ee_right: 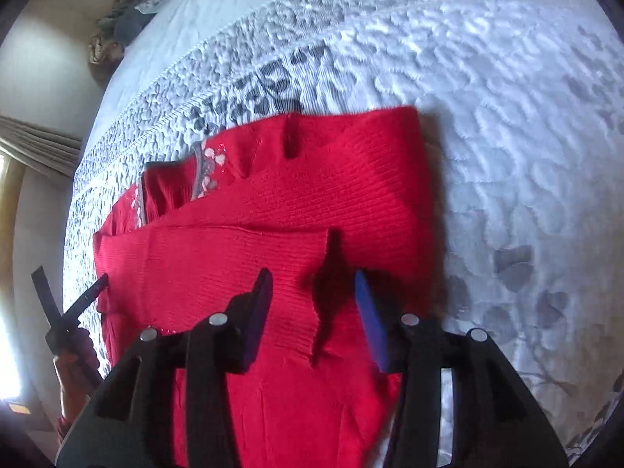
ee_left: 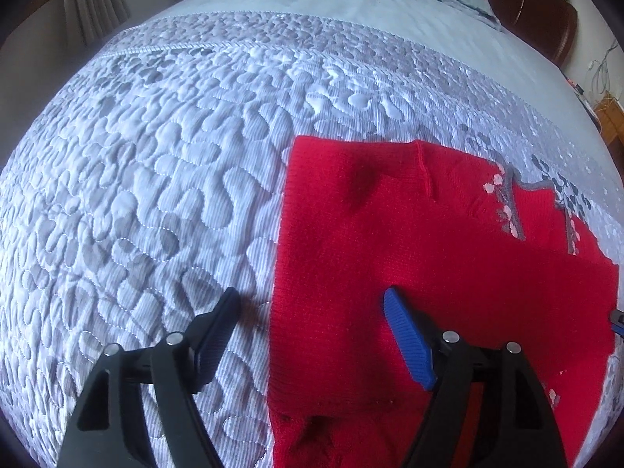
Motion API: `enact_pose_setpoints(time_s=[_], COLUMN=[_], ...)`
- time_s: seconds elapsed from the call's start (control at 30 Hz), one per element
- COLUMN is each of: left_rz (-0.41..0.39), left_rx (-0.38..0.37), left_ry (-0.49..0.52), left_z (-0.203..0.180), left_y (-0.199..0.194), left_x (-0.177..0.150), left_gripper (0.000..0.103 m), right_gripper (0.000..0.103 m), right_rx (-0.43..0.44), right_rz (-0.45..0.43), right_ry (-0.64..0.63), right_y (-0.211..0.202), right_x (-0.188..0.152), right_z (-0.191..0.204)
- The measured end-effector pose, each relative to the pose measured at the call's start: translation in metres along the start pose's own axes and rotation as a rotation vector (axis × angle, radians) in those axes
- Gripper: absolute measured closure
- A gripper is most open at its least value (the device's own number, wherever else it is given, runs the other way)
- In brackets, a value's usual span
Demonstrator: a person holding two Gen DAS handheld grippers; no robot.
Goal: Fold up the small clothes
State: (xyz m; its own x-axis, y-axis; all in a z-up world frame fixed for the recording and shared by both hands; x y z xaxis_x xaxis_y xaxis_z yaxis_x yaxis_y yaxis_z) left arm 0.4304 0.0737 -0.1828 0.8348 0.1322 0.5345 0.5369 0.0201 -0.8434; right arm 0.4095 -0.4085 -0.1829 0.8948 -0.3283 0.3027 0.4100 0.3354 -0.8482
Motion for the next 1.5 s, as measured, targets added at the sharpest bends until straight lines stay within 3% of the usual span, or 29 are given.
enact_pose_setpoints(time_s=[0.03, 0.07, 0.17, 0.27, 0.37, 0.47, 0.53, 0.63, 0.8, 0.9, 0.97, 1.27, 1.33, 1.37, 1.5], left_rz=[0.003, -0.003, -0.107, -0.125, -0.071, -0.039, -0.045, -0.044, -0.05, -0.042, -0.043, -0.074, -0.06, -0.054, -0.059], left_rx=[-0.004, -0.006, -0.003, 0.019, 0.066, 0.079, 0.058, 0.04, 0.054, 0.079, 0.113, 0.129, 0.119, 0.113, 0.063], left_ry=[-0.006, -0.018, -0.035, -0.028, -0.022, -0.042, -0.072, -0.074, -0.098, -0.055, -0.021, 0.009, 0.017, 0.027, 0.098], left_z=[0.001, 0.003, 0.006, 0.006, 0.006, 0.007, 0.01, 0.015, 0.025, 0.018, 0.012, 0.011, 0.01, 0.009, 0.002], left_y=[-0.001, -0.004, -0.024, -0.026, -0.005, 0.011, 0.009, 0.008, 0.013, 0.02, 0.023, 0.024, 0.015, 0.009, -0.028], left_x=[0.001, 0.003, 0.011, 0.02, 0.018, 0.011, 0.013, 0.019, 0.031, 0.031, 0.029, 0.023, 0.021, 0.018, -0.009], left_gripper=[0.026, 0.027, 0.027, 0.026, 0.026, 0.025, 0.026, 0.026, 0.026, 0.022, 0.02, 0.018, 0.02, 0.02, 0.019], right_gripper=[0.09, 0.099, 0.1, 0.1, 0.099, 0.098, 0.095, 0.074, 0.069, 0.07, 0.097, 0.1, 0.098, 0.091, 0.089], right_rx=[0.018, 0.027, 0.004, 0.043, -0.062, -0.105, -0.064, -0.02, 0.012, 0.001, -0.033, -0.113, -0.101, -0.103, -0.111], right_rz=[0.004, 0.001, -0.111, -0.19, -0.119, -0.037, -0.064, -0.079, -0.021, 0.003, 0.004, 0.018, -0.017, -0.026, -0.06], right_ry=[-0.018, -0.05, -0.155, -0.112, -0.122, -0.104, -0.07, -0.032, -0.041, -0.064, -0.105, -0.13, -0.12, -0.122, -0.178], right_y=[0.002, 0.001, -0.021, -0.042, -0.019, 0.007, 0.004, -0.005, -0.011, -0.007, -0.005, 0.002, -0.009, -0.014, -0.043], right_x=[0.001, 0.002, 0.01, 0.017, 0.014, 0.005, 0.003, 0.0, -0.014, -0.02, -0.02, -0.027, -0.029, -0.031, -0.061], right_z=[0.006, 0.013, 0.033, 0.03, 0.018, 0.005, 0.0, -0.006, -0.01, -0.005, -0.001, -0.003, -0.002, -0.001, 0.012])
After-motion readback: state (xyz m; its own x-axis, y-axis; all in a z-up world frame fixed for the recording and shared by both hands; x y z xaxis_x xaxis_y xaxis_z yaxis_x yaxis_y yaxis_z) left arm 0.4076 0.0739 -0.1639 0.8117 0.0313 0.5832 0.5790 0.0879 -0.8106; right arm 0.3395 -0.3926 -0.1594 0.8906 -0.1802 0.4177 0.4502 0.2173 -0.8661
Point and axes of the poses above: each gripper's, at about its wrist camera, not at the fingertips, and y roughly the way its jaws point, z to its left, x to its top, the point moved 1 cm from there along y, roughly the way its jaws point, and after that the axes turned 11 degrees about -z, right-handed, at the moved point
